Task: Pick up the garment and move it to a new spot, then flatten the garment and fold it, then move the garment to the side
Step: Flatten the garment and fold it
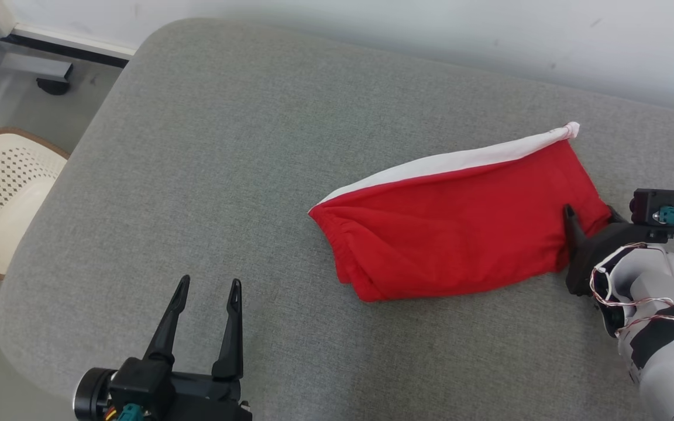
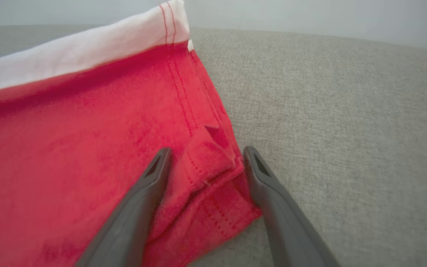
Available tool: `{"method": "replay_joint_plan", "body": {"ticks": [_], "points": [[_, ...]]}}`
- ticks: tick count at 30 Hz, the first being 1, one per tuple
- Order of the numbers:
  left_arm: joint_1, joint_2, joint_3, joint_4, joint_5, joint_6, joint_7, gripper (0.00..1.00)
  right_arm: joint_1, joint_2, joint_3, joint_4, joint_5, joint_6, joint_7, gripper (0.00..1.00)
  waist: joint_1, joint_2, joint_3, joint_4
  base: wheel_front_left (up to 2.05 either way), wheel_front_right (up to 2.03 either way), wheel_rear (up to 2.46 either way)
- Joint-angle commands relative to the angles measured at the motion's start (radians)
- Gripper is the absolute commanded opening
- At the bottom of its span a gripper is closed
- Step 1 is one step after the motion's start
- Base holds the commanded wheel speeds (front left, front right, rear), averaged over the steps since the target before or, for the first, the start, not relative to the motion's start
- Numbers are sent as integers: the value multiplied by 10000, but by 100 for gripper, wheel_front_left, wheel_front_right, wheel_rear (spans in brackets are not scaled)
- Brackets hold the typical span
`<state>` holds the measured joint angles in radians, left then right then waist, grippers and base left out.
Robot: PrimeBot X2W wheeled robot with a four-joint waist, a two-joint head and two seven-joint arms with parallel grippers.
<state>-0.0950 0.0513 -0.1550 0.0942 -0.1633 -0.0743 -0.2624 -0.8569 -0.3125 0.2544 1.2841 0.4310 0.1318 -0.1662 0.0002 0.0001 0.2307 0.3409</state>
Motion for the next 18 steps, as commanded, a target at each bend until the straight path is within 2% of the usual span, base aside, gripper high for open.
{"method": "replay_joint_plan", "body": {"ticks": [1,6,7,8,9,18], "points": [[-94,-12,25,30,5,30,-22,100,191,74,-49,90,-81,-20,151,100,-2,-1,-25,-105,0,0,0],[-106,-12,-4,86,12,77,-22,100,562,245,-277,143,-314,-20,625,100,-2,-1,-114,-309,0,0,0],[-120,-13,-2,98,9,81,-22,100,589,333,-326,149,-285,-20,638,56,-2,-1,-123,-332,0,0,0],[-133,-11,4,116,4,82,-22,100,591,417,-396,146,-192,-20,560,7,-2,-1,-131,-356,0,0,0],[-136,-11,23,132,4,87,-22,100,590,492,-445,139,-164,-20,522,0,-2,-1,-143,-393,0,0,0],[246,-8,250,462,227,-41,-22,100,944,983,-591,-23,380,-20,-327,0,-2,-1,-838,-699,0,0,0]]}}
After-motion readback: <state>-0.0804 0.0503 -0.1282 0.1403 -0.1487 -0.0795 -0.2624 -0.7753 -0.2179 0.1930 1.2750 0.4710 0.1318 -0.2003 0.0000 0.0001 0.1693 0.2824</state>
